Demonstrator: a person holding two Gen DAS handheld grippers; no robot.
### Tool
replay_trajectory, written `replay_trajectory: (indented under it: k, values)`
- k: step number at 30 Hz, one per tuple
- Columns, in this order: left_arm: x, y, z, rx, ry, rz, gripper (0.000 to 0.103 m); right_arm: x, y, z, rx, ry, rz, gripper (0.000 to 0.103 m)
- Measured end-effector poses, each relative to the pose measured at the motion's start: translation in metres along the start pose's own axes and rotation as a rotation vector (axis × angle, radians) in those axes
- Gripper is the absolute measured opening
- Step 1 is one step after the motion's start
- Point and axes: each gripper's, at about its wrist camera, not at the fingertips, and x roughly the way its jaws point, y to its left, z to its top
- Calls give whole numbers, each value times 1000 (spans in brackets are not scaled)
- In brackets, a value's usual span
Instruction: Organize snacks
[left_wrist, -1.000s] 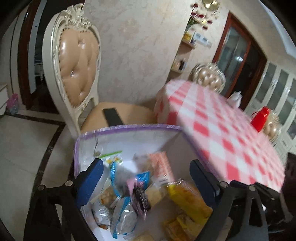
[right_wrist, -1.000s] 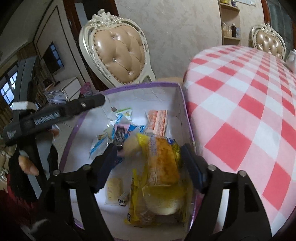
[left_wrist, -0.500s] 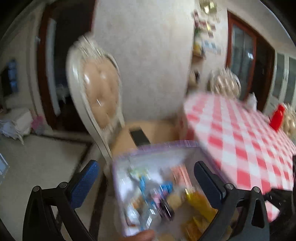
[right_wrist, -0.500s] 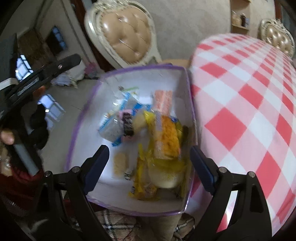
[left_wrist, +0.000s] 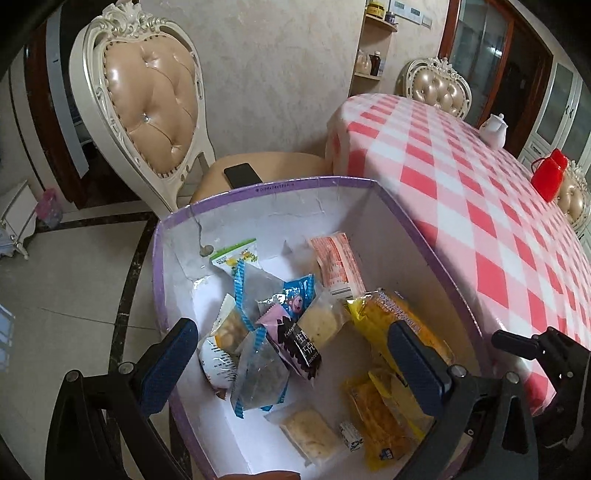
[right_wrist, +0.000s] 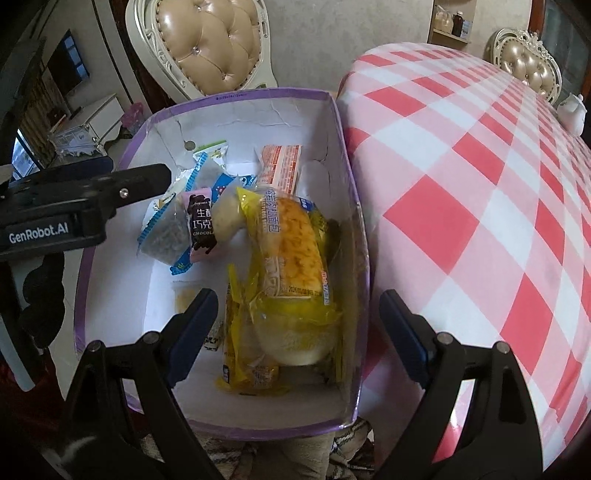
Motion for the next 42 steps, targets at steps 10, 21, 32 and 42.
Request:
replay_trajectory:
  k: [10, 21, 32, 42]
  values:
    - [5, 0, 0, 0, 16, 4, 103, 3, 2, -1, -3, 15, 6, 90]
    - [8, 1, -1, -4, 27, 1, 103, 5, 4, -2, -6, 25, 4, 90]
    - [10, 0, -2, -6, 32, 1, 103, 7, 4, -3, -7, 32, 3, 91]
    - [11, 1, -3, -8, 35, 0, 103, 10, 4, -3, -9, 46, 3, 91]
